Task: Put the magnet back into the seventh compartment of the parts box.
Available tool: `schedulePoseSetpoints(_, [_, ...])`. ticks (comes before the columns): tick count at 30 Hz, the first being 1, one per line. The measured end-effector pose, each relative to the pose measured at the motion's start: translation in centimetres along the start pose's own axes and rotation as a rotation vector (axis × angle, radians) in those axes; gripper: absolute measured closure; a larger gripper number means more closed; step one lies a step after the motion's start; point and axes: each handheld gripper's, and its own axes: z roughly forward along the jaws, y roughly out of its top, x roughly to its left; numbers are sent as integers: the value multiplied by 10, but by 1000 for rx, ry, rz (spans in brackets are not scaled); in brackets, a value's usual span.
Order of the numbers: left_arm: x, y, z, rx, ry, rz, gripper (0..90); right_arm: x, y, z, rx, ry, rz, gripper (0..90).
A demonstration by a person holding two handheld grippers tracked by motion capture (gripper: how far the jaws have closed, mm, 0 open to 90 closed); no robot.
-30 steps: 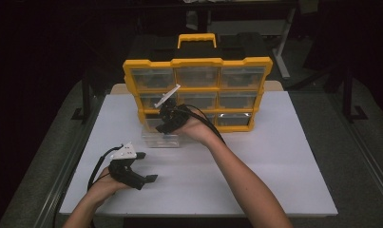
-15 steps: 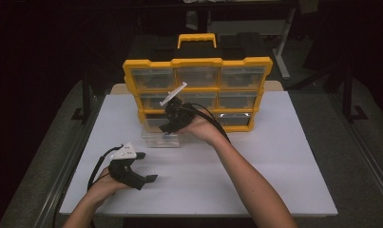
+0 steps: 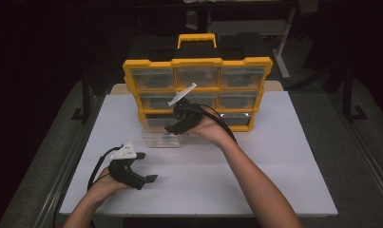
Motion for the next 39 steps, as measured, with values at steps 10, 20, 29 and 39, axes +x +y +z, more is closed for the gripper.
schedulePoseSetpoints(10, [0,0,0,1,2,3,3,-1,-10,-10,-13,5,13,311])
schedulePoseSetpoints(20, [0,0,0,4,2,3,2,-4,-29,-26,-40,-17,17,212])
schedulePoseSetpoints(29, [1,0,0,7,3,5,2,-5,-46,-32,-40,-42,27,152])
schedulePoseSetpoints(39, [1,-1,0,8,2,5,3,-7,-65,-39,-69,-48,54,107])
